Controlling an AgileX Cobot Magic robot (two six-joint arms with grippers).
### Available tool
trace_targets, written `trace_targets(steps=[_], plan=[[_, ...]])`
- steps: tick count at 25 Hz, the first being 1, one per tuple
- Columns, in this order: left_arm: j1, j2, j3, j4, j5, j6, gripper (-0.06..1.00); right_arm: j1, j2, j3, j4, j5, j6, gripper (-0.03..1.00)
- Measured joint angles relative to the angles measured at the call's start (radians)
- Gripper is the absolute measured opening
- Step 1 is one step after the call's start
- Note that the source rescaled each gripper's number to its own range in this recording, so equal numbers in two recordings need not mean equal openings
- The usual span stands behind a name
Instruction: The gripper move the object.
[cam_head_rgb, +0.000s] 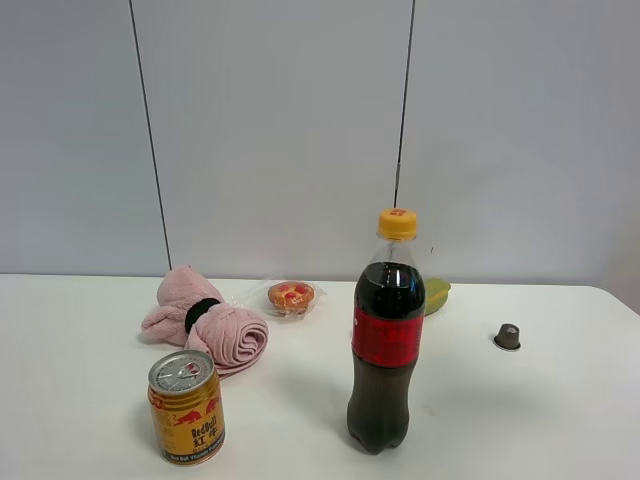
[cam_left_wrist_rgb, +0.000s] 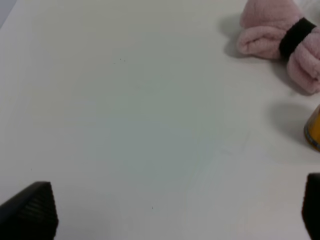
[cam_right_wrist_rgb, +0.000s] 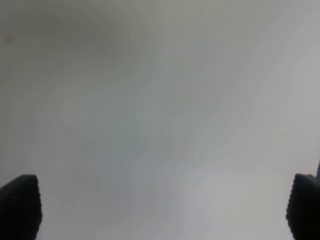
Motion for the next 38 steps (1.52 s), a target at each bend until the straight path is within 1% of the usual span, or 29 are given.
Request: trace_targets(steps=[2, 4, 10, 16, 20, 24, 29, 38], plan=[[0.000, 0.000, 0.000, 0.000, 0.000, 0.000, 1.00, -0.044, -0.094, 0.070, 0.003, -0.009, 0.000, 0.99], [0.000, 0.000, 0.000, 0.000, 0.000, 0.000, 1.00, -0.062, -0.180, 0.128, 0.004, -0.011, 0.002, 0.99], [0.000, 0.000, 0.000, 0.000, 0.000, 0.000, 1.00, -0.063, -0.435, 0.256, 0.050, -0.041, 0.064, 0.99], [0.000, 0.000, 0.000, 0.000, 0.000, 0.000, 1.00, -0.063, -0.663, 0.416, 0.055, -0.129, 0.095, 0.99], [0.000, 0.000, 0.000, 0.000, 0.000, 0.000, 1.00, -0.063, -0.799, 0.516, 0.066, -0.138, 0.139, 0.99], [0.000, 0.000, 0.000, 0.000, 0.000, 0.000, 1.00, -0.063, -0.885, 0.544, 0.069, -0.127, 0.159, 0.99], [0.000, 0.000, 0.000, 0.001, 0.000, 0.000, 1.00, -0.063, -0.928, 0.546, 0.012, -0.109, 0.165, 0.99], [0.000, 0.000, 0.000, 0.001, 0.000, 0.000, 1.00, -0.063, -0.936, 0.569, 0.028, -0.090, 0.169, 0.99]])
